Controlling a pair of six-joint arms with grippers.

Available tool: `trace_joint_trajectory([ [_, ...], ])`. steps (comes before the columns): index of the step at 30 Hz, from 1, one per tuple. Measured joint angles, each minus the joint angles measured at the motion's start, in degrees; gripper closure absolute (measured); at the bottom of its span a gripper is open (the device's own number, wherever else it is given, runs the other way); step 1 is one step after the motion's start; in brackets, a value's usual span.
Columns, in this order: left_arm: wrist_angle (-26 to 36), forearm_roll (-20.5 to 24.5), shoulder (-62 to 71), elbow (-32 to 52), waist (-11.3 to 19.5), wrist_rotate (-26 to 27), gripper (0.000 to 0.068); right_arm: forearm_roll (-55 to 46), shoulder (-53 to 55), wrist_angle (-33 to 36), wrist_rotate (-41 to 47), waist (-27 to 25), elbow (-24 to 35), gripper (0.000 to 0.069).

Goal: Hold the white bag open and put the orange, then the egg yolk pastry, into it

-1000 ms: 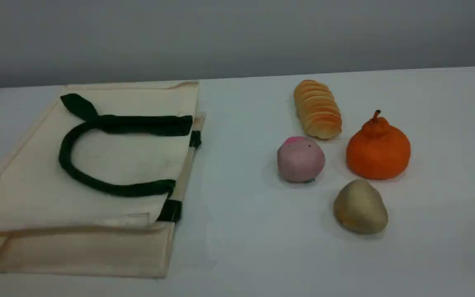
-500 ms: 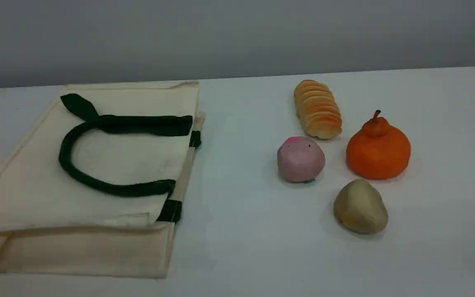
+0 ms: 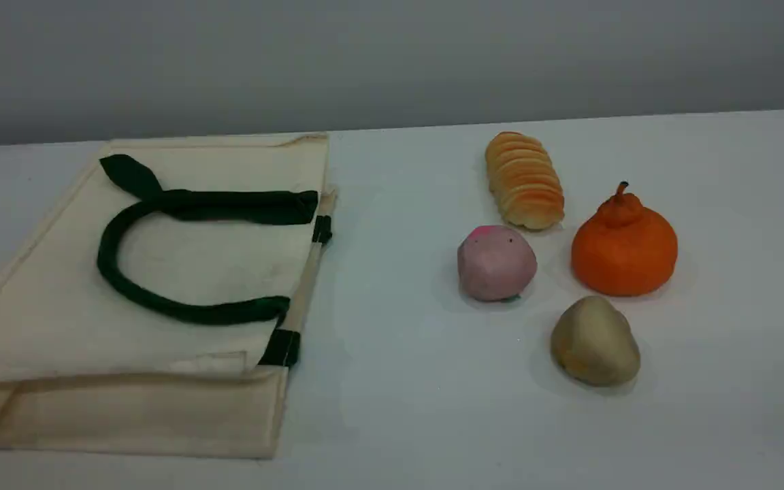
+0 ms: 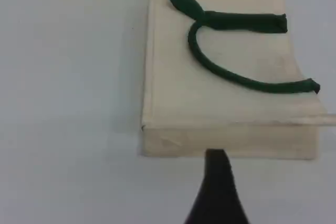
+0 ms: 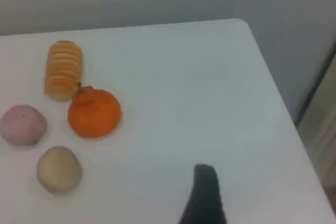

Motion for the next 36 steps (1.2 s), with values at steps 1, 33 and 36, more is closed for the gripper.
trace_joint_trajectory([
  [1, 0.00, 0.00, 0.00, 0.00, 0.00, 0.00, 0.0198, 0.00, 0.00, 0.00, 0.00, 0.00, 0.00, 0.0168],
  [33, -16.57, -0.17, 29.55, -10.48, -0.05, 0.09, 0.0198, 16.81, 20.05, -15.36, -10.02, 0.00, -2.33, 0.0168],
  [36, -20.66, -0.17, 38.76, -11.14, -0.05, -0.14, 0.0198, 19.75, 27.38, -21.35, -12.06, 0.00, -2.33, 0.0168],
])
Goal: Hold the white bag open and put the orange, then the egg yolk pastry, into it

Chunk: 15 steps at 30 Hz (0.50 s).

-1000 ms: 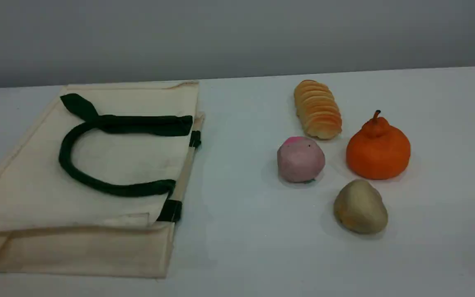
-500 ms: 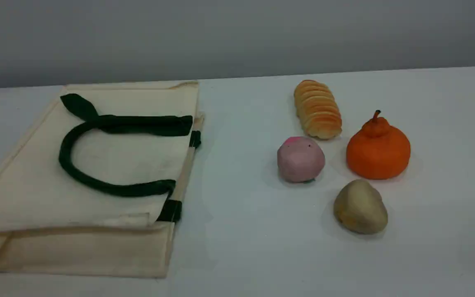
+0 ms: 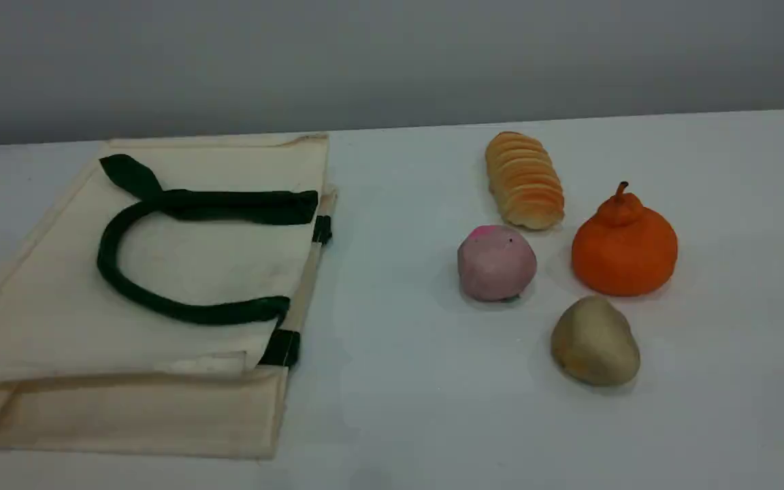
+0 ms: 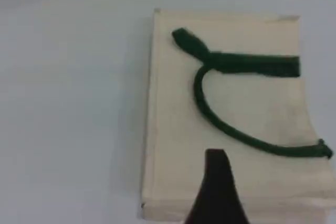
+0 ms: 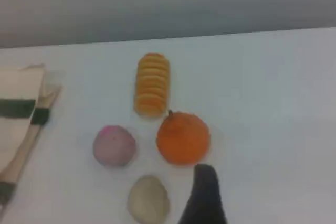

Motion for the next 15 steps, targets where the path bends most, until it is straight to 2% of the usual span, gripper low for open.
trace_joint_trajectory([
  [9, -10.52, 0.43, 24.52, -3.99, 0.00, -6.01, 0.0198, 5.13, 23.58, -18.89, -1.84, 0.00, -1.00, 0.0168],
  [15, -12.94, 1.69, 38.08, -8.03, 0.00, -6.32, 0.0198, 8.76, 38.45, -23.18, -2.75, 0.00, -5.65, 0.0168],
])
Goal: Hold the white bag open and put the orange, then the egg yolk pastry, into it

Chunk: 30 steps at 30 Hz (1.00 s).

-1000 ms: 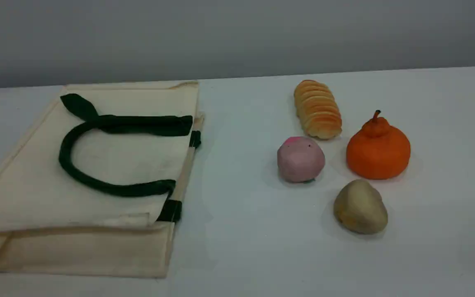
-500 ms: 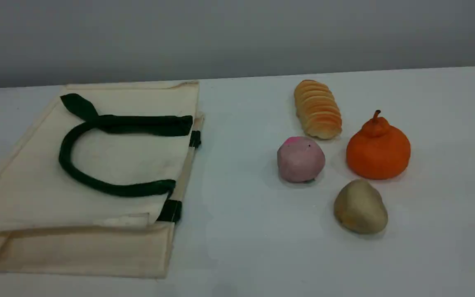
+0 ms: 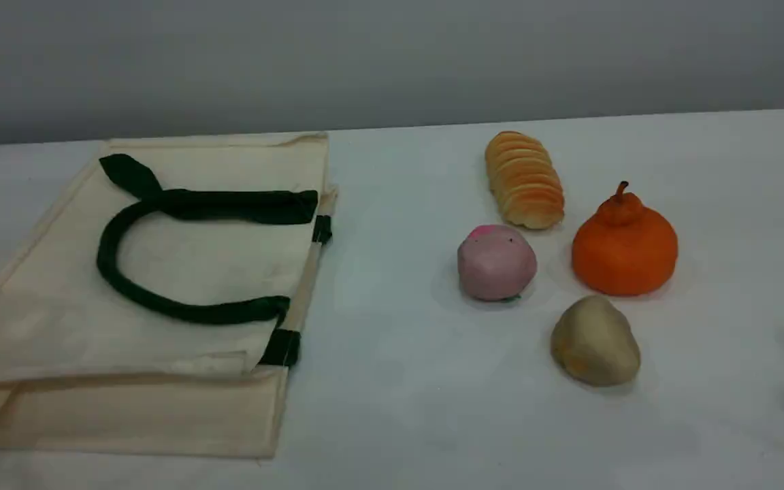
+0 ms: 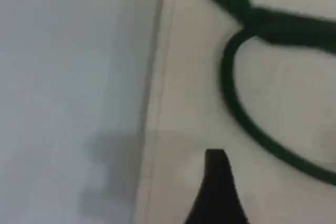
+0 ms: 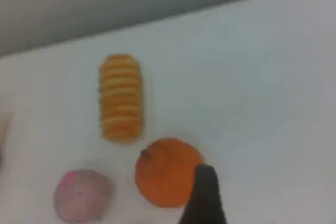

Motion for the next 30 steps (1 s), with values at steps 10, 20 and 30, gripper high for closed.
trace_joint_trajectory([
  [10, -8.76, 5.63, 16.74, -2.01, 0.00, -6.91, 0.0198, 0.12, 14.64, -4.79, -0.57, 0.00, -1.44, 0.0168],
  [20, -11.17, 5.63, 28.63, -9.02, -0.07, -6.66, 0.0198, 0.39, 17.86, -8.74, -0.81, 0.00, -1.87, 0.0168],
  [30, -10.75, 5.57, 35.95, -15.08, -4.07, -5.47, 0.0198, 0.24, 20.22, -10.29, -0.81, 0.00, -1.82, 0.0168],
])
